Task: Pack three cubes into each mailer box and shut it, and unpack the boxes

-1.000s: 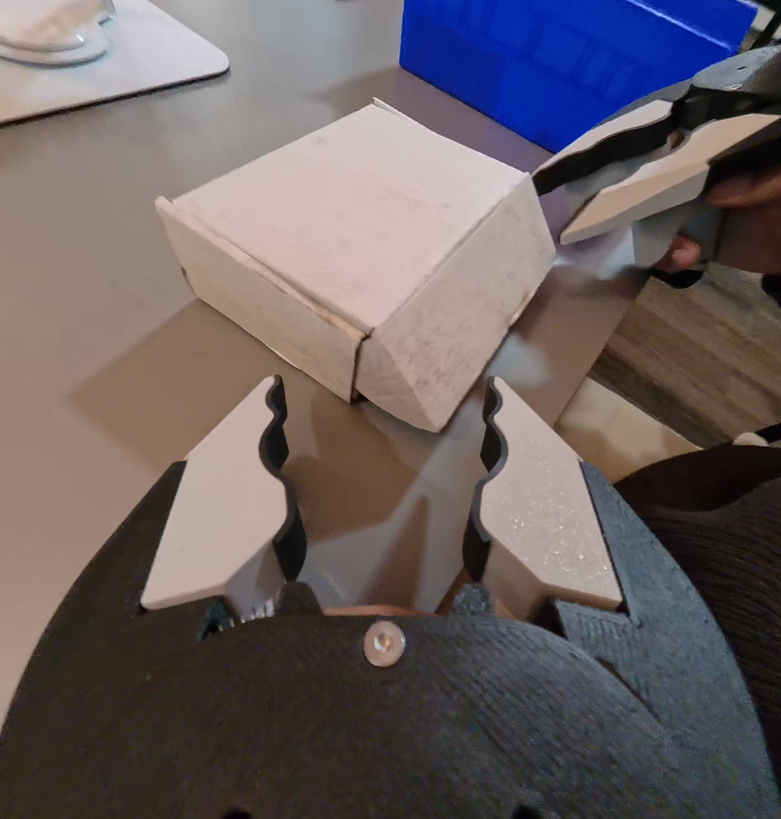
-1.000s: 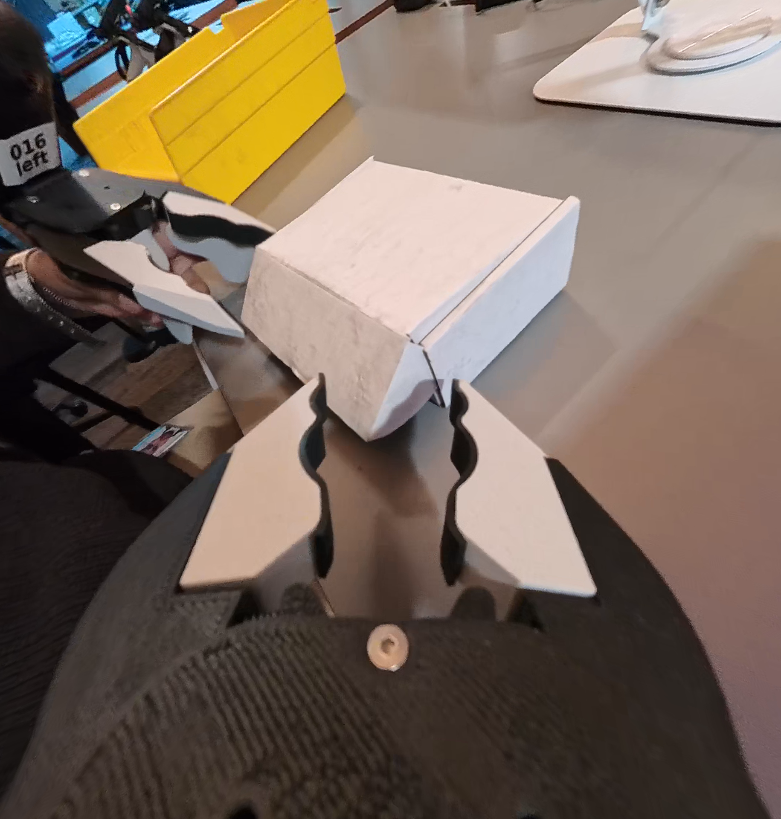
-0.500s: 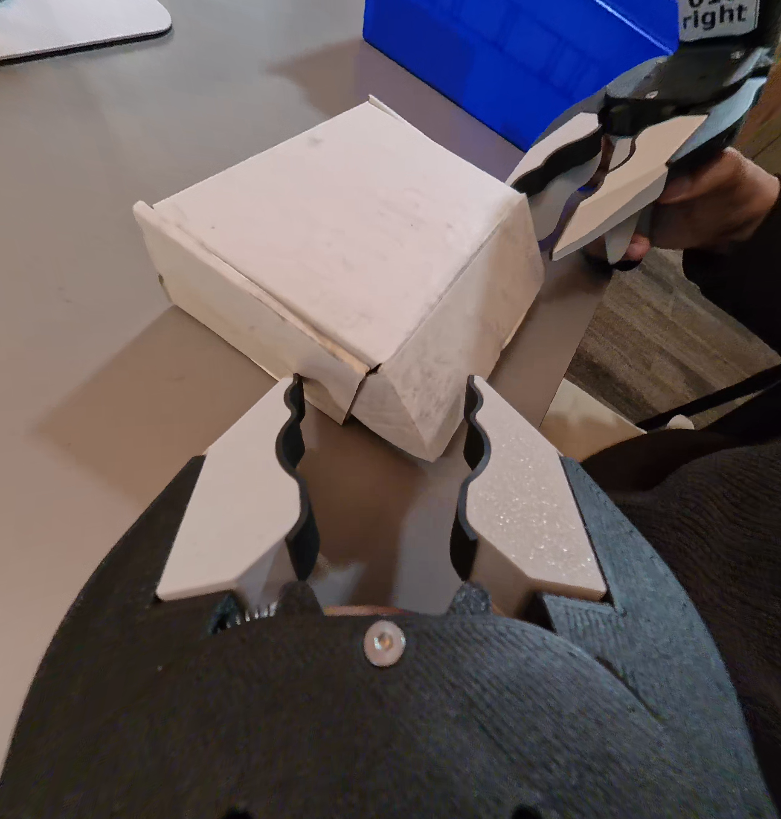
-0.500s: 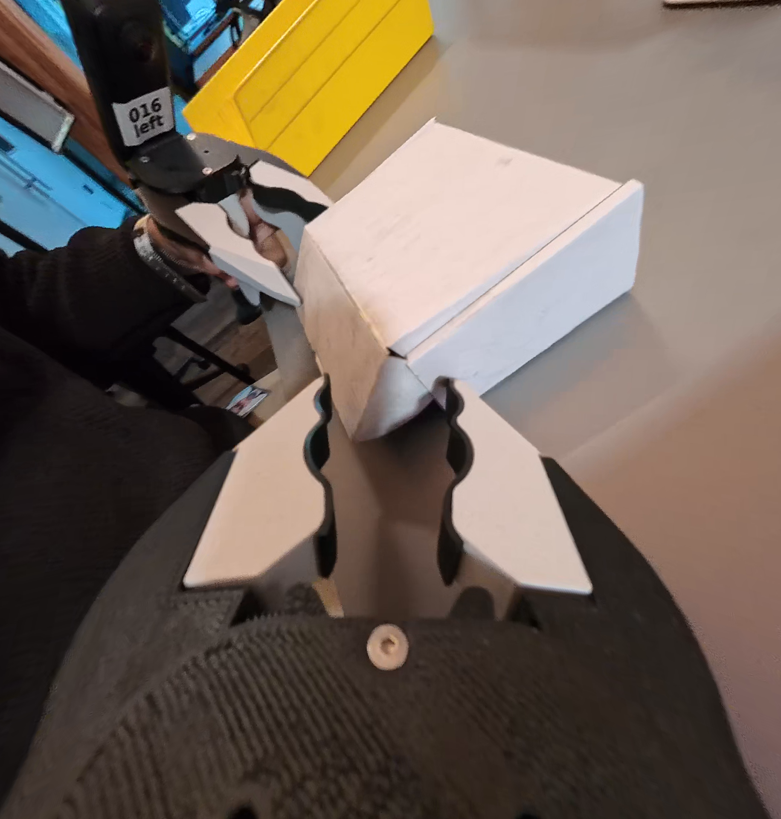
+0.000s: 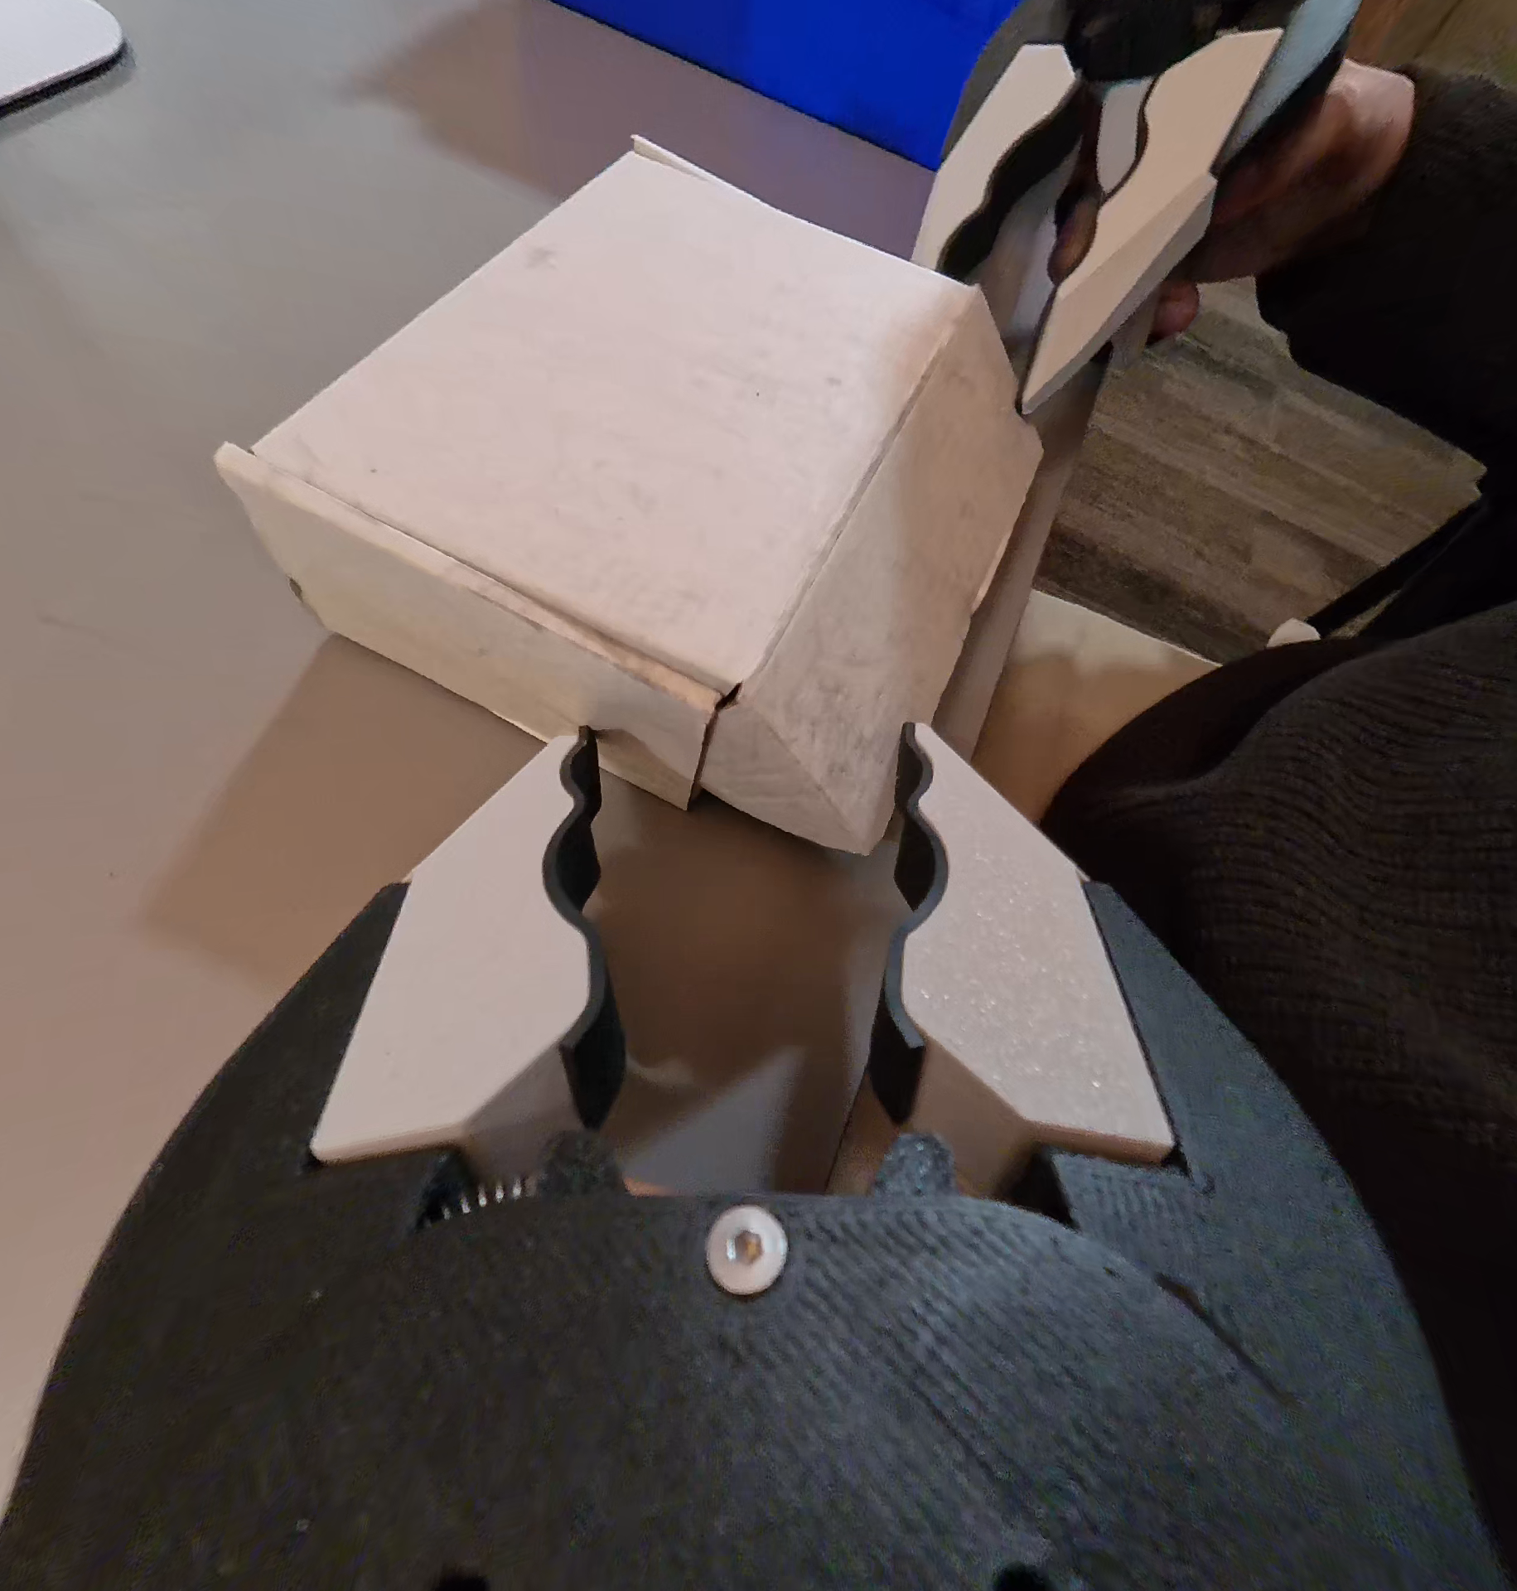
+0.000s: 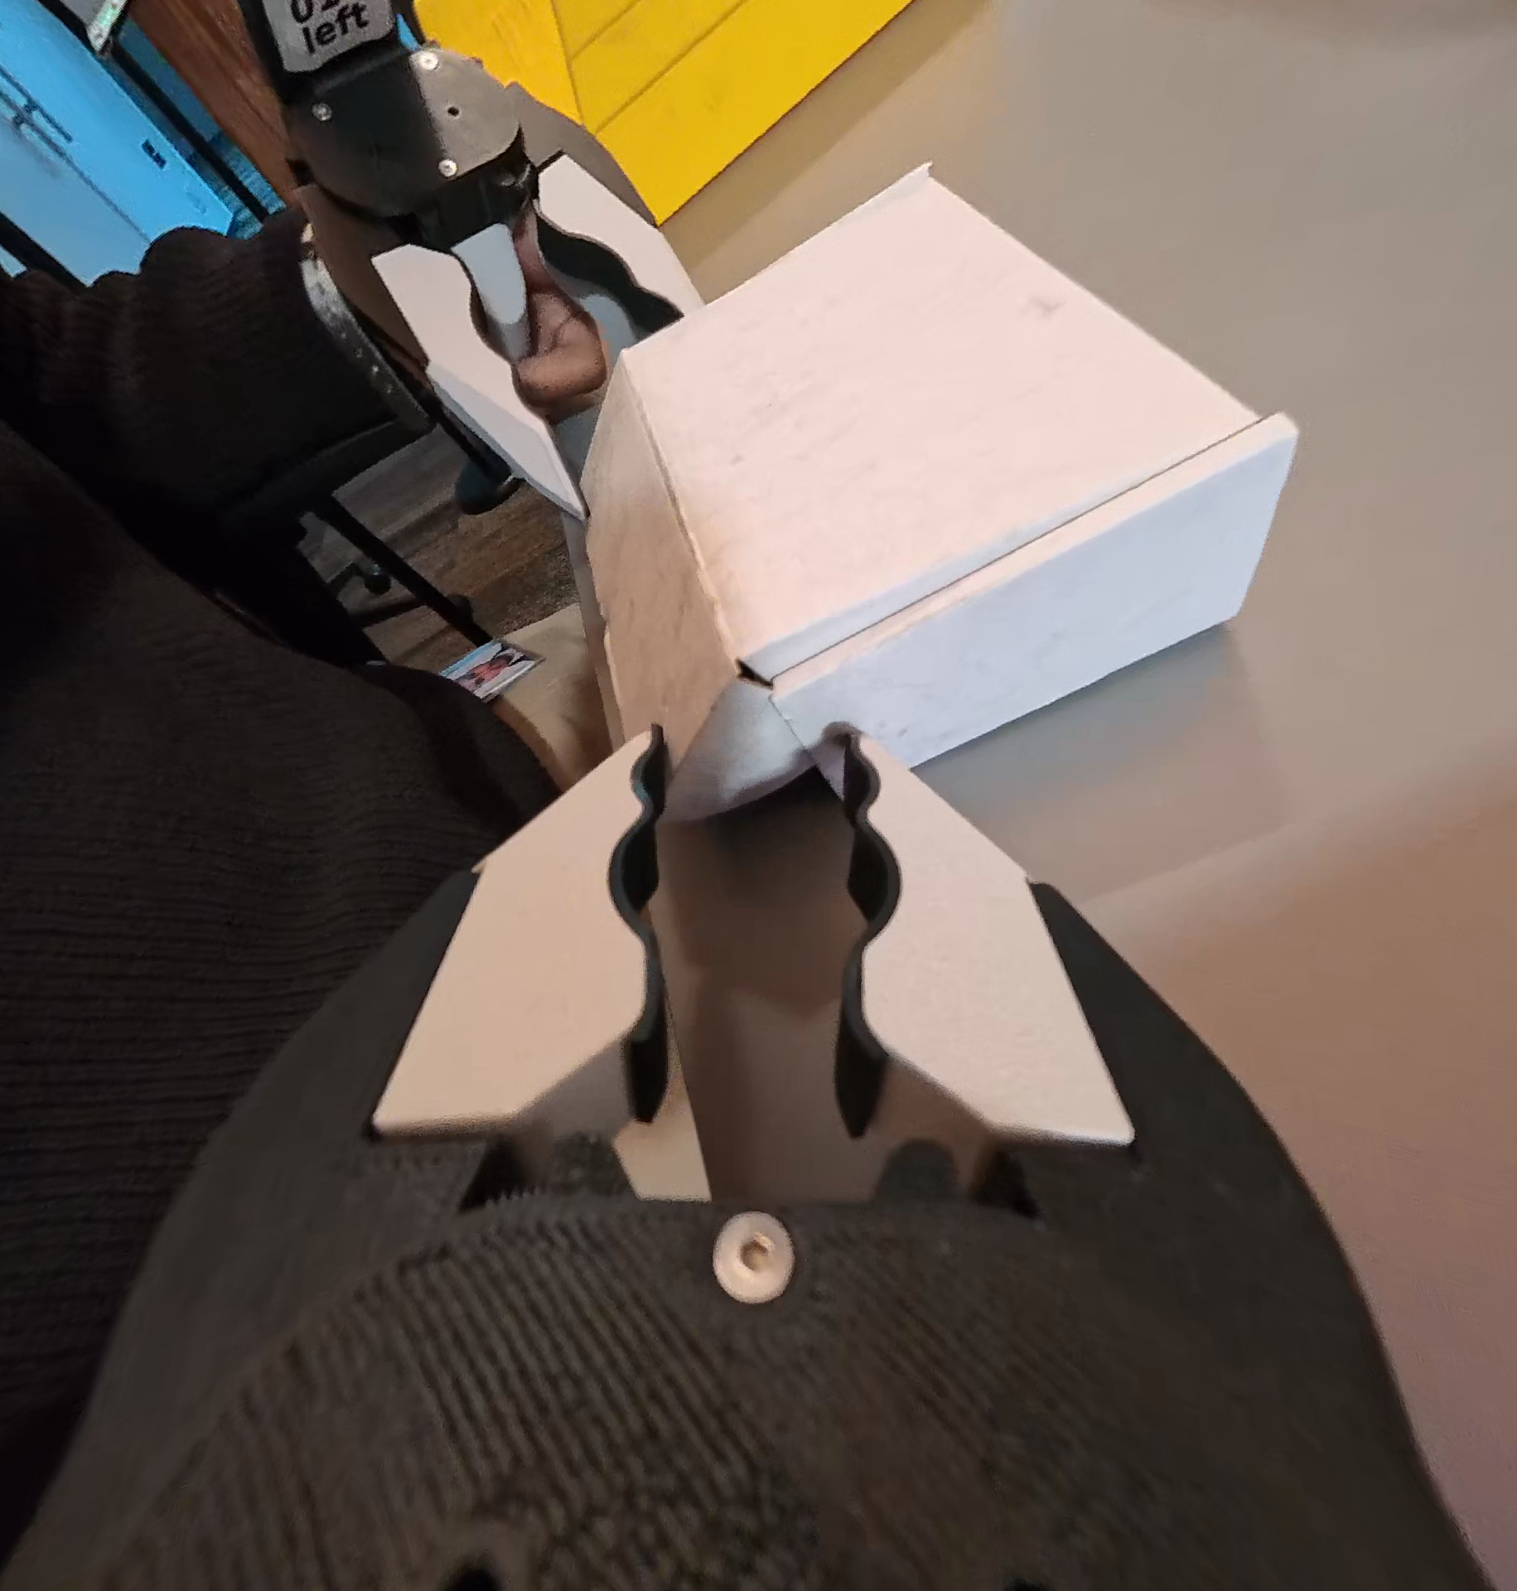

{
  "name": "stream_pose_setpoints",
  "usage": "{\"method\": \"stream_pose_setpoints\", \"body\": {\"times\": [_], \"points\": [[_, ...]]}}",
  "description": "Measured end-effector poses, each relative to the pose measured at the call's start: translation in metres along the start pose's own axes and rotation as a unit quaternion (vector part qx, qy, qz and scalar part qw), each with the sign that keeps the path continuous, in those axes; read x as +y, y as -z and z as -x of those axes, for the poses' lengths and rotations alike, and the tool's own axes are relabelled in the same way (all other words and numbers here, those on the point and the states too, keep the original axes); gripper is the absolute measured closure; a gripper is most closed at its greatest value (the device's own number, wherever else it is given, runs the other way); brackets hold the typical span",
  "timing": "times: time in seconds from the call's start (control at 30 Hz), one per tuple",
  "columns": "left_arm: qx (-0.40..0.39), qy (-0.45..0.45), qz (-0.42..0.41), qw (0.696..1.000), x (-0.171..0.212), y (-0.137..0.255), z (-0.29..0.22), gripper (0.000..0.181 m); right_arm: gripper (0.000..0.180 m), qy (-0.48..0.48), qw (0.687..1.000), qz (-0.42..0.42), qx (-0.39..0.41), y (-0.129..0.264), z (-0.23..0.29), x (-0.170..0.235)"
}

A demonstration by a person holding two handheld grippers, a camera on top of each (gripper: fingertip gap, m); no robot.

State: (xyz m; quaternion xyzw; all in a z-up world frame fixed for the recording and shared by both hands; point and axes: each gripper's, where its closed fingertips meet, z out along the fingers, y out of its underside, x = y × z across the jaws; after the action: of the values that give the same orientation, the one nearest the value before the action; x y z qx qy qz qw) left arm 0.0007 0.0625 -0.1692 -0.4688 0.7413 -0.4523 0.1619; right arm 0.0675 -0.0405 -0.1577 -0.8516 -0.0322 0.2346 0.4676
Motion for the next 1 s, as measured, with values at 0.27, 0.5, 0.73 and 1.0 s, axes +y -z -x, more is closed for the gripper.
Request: {"method": "stream_pose_setpoints", "body": {"times": [0.27, 0.5, 0.73, 1.0], "points": [[0.034, -0.027, 0.008, 0.999, 0.0073, 0.0067, -0.0098, 0.121, 0.140, 0.020, 1.000, 0.009, -0.004, 0.0008, 0.0054, 0.0041], [0.020, -0.034, 0.012, 0.999, 0.0083, 0.0055, -0.0079, 0.125, 0.144, 0.038, 0.999, 0.013, 0.012, 0.0003, 0.0044, 0.0055], [0.013, -0.039, 0.015, 0.999, 0.0083, 0.0047, -0.0069, 0.126, 0.146, 0.042, 0.999, 0.026, 0.020, 0.0000, 0.0039, 0.0060], [-0.010, -0.051, 0.019, 0.998, 0.0083, 0.0036, -0.0032, 0.129, 0.150, 0.051, 0.997, 0.037, 0.040, -0.0008, 0.0013, 0.0061]]}}
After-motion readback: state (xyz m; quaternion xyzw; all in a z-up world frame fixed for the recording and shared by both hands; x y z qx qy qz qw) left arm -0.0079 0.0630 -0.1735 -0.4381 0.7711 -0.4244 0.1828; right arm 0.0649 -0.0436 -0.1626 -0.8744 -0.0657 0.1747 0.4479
